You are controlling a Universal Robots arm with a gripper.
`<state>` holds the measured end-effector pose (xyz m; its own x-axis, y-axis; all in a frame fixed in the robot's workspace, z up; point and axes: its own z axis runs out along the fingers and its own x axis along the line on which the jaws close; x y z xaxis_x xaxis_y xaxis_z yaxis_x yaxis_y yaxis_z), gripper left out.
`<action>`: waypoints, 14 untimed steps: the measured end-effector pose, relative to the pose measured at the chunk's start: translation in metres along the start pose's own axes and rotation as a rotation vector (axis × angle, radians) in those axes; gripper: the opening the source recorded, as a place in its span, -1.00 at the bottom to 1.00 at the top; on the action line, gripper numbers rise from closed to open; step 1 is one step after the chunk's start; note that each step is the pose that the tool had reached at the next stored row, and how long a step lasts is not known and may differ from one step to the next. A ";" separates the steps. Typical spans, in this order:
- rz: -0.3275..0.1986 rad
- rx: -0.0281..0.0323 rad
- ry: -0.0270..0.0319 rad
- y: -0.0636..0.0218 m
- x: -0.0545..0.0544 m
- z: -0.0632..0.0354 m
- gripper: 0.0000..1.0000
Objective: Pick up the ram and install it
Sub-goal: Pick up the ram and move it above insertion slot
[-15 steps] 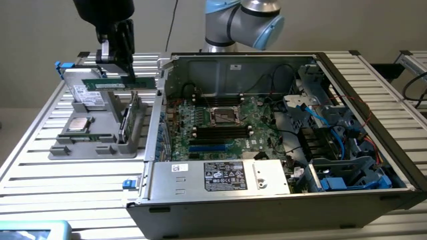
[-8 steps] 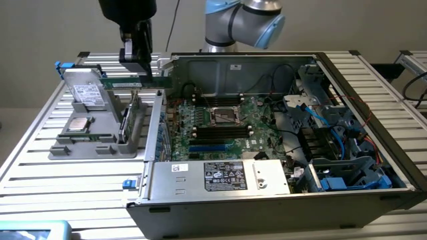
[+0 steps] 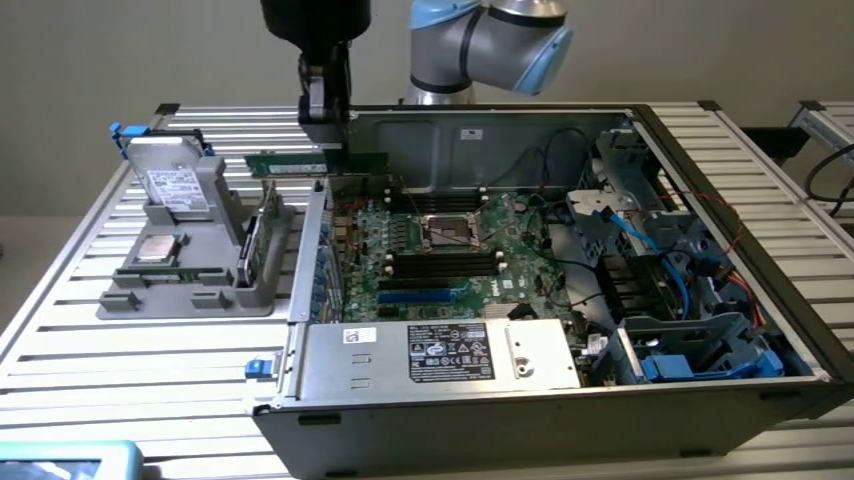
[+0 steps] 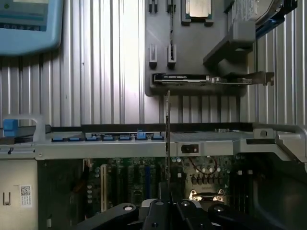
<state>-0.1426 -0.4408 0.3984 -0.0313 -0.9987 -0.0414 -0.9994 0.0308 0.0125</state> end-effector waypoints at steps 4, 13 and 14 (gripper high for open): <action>0.000 0.0001 0.0006 -0.0182 -0.001 -0.0001 -0.76; 0.000 0.0024 0.0028 -0.0593 -0.003 0.0012 -0.76; 0.000 0.0030 0.0031 -0.0637 -0.004 0.0016 -0.76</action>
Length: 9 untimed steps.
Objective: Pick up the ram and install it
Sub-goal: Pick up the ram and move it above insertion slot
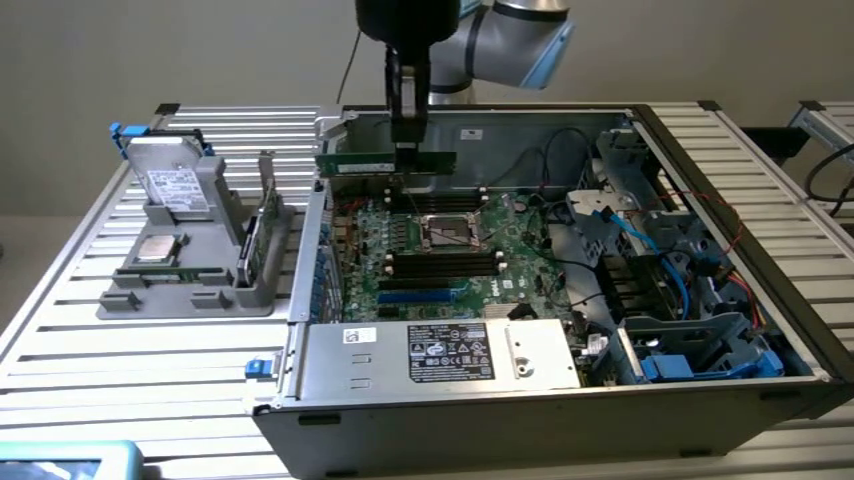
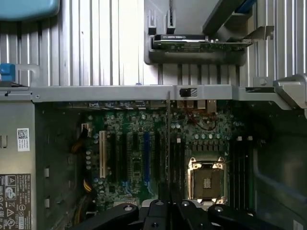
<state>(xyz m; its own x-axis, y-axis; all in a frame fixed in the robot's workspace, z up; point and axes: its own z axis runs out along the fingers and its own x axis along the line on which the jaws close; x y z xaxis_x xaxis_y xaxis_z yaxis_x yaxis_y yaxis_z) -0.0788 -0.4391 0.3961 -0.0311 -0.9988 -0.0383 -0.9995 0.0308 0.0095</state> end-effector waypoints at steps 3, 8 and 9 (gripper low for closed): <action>0.000 0.0024 0.0012 -0.0135 -0.001 0.0022 -0.76; 0.000 0.0038 0.0094 -0.0326 -0.010 0.0071 -0.76; 0.000 0.0039 0.0129 -0.0339 -0.012 0.0080 -0.76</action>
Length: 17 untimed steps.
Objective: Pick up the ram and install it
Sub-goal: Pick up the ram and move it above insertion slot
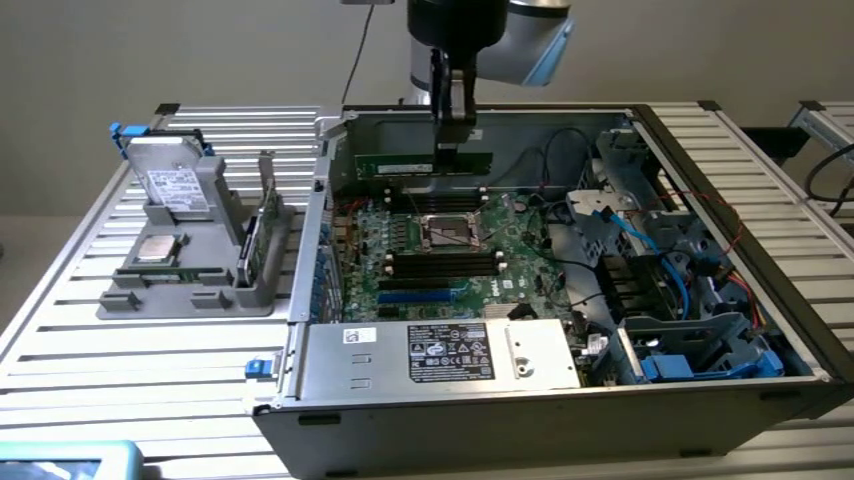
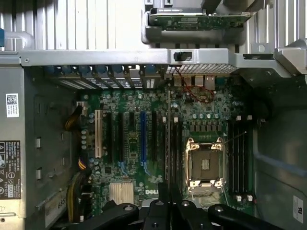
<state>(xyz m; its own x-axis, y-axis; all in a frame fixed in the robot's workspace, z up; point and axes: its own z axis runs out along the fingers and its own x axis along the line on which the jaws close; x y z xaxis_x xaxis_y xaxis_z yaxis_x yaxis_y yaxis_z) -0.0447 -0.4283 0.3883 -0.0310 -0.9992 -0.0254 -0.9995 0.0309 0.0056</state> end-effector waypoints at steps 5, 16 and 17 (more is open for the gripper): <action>0.000 0.0011 0.0199 -0.0040 -0.009 0.0036 -0.76; 0.000 0.0014 0.0284 -0.0243 -0.022 0.0199 -0.76; 0.000 0.0014 0.0283 -0.0246 -0.023 0.0215 -0.76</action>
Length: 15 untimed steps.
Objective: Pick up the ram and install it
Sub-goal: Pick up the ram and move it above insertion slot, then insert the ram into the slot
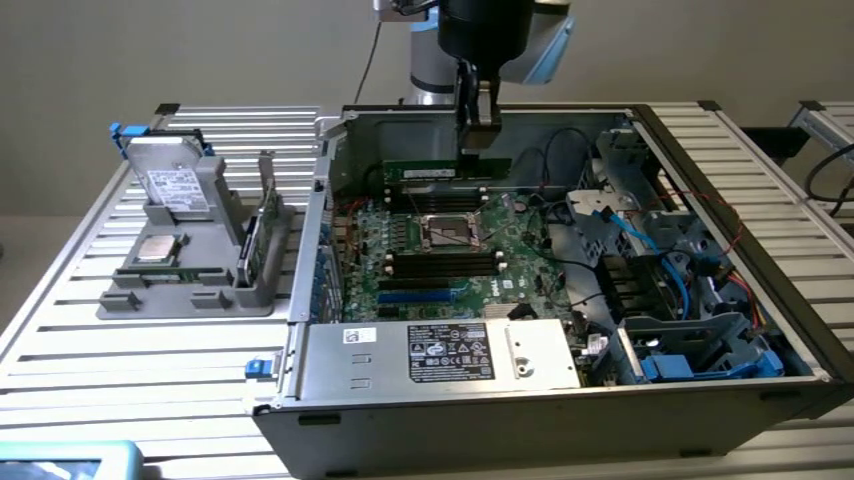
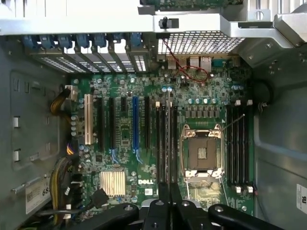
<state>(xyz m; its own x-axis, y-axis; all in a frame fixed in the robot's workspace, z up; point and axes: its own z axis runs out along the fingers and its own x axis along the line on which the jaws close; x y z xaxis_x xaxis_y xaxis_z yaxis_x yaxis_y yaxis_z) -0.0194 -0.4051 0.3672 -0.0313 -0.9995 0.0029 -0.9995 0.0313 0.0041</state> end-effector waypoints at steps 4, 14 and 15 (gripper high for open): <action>0.000 0.0000 -0.0001 -0.0001 -0.005 0.0029 -0.76; 0.000 0.0000 0.0000 0.0000 -0.012 0.0104 -0.76; 0.000 0.0000 0.0000 0.0000 -0.013 0.0113 -0.76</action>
<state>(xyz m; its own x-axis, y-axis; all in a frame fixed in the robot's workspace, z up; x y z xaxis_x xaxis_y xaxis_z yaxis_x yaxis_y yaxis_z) -0.0191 -0.3927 0.3559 -0.0311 -0.9995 0.0029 -0.9995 0.0311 0.0041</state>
